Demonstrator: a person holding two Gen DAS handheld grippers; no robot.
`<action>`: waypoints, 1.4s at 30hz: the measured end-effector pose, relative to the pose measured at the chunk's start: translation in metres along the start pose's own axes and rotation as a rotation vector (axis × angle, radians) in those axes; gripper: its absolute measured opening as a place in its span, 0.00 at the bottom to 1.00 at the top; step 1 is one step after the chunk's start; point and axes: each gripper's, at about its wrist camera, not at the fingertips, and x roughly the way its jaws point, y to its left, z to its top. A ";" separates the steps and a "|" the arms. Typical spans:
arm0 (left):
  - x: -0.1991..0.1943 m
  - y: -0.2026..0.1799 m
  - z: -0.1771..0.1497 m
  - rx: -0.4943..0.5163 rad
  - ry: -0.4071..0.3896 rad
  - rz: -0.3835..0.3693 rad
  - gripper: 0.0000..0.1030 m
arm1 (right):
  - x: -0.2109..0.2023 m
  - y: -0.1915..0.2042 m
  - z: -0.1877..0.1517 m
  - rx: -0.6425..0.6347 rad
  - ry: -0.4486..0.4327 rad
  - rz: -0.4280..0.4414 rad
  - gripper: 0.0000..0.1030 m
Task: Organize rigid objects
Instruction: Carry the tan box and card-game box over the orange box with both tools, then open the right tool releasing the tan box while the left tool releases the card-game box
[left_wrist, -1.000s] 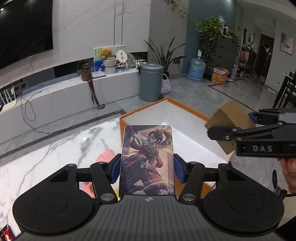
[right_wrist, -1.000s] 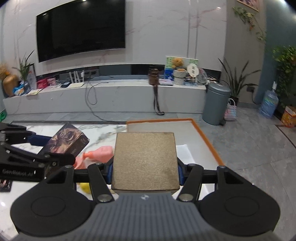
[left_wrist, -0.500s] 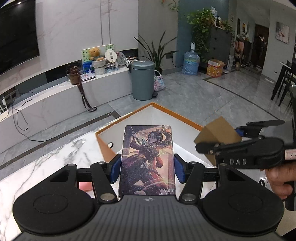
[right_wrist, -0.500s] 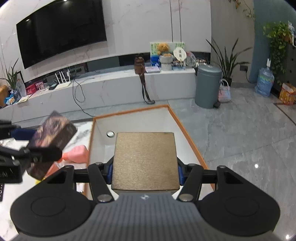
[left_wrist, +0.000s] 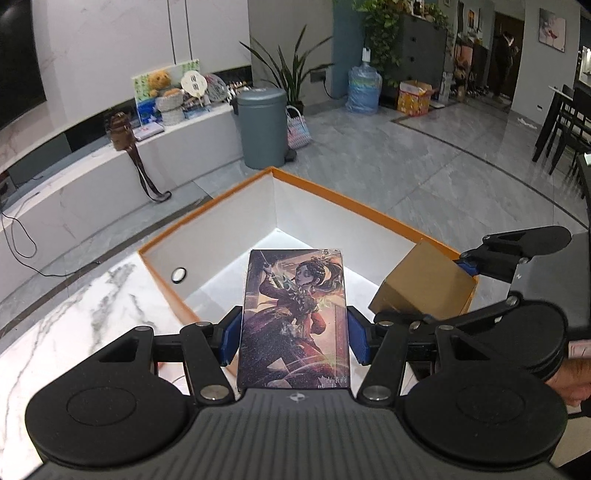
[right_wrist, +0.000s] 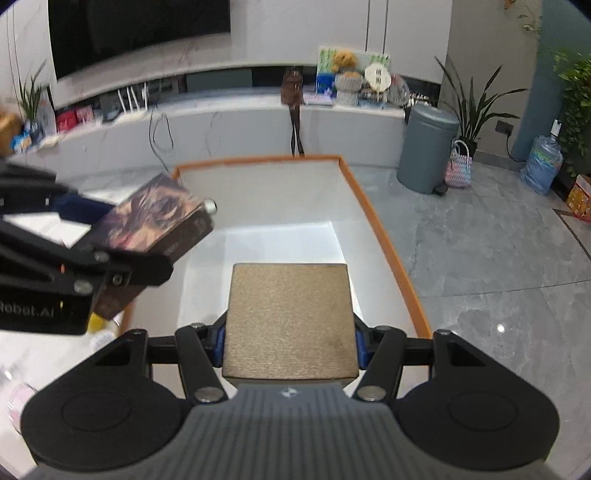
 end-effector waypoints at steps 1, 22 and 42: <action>0.003 -0.002 0.001 0.002 0.009 -0.004 0.64 | 0.004 -0.001 -0.001 -0.006 0.008 -0.007 0.57; 0.076 -0.018 0.009 -0.127 0.244 0.016 0.64 | 0.060 -0.004 -0.009 -0.094 0.159 -0.082 0.56; 0.110 -0.019 0.007 -0.178 0.355 0.002 0.65 | 0.081 -0.009 -0.012 -0.130 0.247 -0.068 0.58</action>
